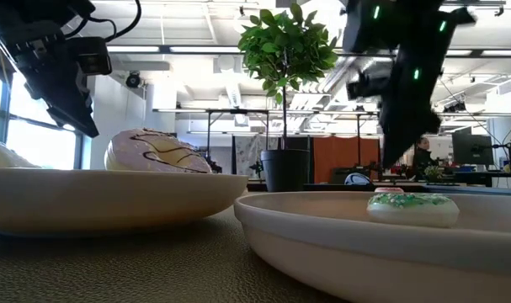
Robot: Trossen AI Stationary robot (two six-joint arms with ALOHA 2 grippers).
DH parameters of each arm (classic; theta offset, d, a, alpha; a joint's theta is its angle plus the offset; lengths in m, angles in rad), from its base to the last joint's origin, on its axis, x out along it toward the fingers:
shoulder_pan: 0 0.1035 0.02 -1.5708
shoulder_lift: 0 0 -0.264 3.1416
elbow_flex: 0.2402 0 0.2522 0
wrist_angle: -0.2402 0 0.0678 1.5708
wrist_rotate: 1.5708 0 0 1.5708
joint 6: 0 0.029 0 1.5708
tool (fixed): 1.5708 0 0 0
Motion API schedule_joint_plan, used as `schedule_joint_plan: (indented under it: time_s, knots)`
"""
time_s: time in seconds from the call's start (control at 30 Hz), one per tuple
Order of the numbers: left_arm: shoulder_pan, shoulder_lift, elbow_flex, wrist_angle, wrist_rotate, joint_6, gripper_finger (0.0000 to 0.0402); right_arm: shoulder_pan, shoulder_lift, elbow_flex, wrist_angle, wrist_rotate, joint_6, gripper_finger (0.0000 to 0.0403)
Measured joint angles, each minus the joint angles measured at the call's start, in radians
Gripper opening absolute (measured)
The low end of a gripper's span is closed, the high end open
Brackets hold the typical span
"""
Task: Pick & Place donuts
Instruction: Put the small pink donut on the right white plate
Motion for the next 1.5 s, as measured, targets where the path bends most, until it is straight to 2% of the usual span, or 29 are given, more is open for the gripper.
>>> schedule_joint_plan:
  time_s: [0.2,0.37,0.47,0.6,0.77,0.93,1.03,1.17,1.23,1.37,1.5]
  knots:
    - [0.0,0.0,0.0,0.0,-0.019,0.012,0.0135,-0.164,0.0,-0.086,0.082,-0.034,-0.008,0.0145]
    - [0.001,0.025,0.006,0.008,-0.201,0.056,0.0135,-0.247,0.0,-0.106,0.104,-0.052,-0.058,0.0138]
    - [0.001,0.035,0.018,0.02,-0.257,0.062,0.0135,-0.285,0.0,-0.119,0.138,-0.072,-0.058,0.0139]
    - [0.001,0.04,0.018,0.027,-0.261,0.08,0.0135,-0.325,0.0,-0.15,0.224,-0.13,-0.07,0.0138]
    - [0.001,0.04,0.018,0.026,-0.24,0.081,0.0135,-0.349,0.0,-0.173,0.266,-0.132,-0.086,0.012]
    - [0.001,0.04,0.018,0.026,-0.215,0.081,0.0135,-0.351,0.0,-0.176,0.271,-0.121,-0.106,0.0049]
    - [0.001,0.04,0.018,0.026,-0.215,0.081,0.0135,-0.348,0.0,-0.173,0.273,-0.122,-0.11,0.0011]
    - [0.001,0.04,0.018,0.024,-0.207,0.081,0.0135,-0.317,0.0,-0.146,0.271,-0.164,-0.108,0.0027]
    - [0.001,0.04,0.018,0.024,-0.202,0.08,0.0135,-0.283,0.0,-0.117,0.271,-0.202,-0.101,0.0022]
    - [0.001,0.04,0.018,0.024,-0.183,0.077,0.0135,-0.162,0.0,-0.028,0.277,-0.33,-0.083,0.0008]
    - [0.001,0.04,0.018,0.024,-0.183,0.077,0.0135,0.018,0.0,0.076,0.279,-0.354,-0.08,0.0014]
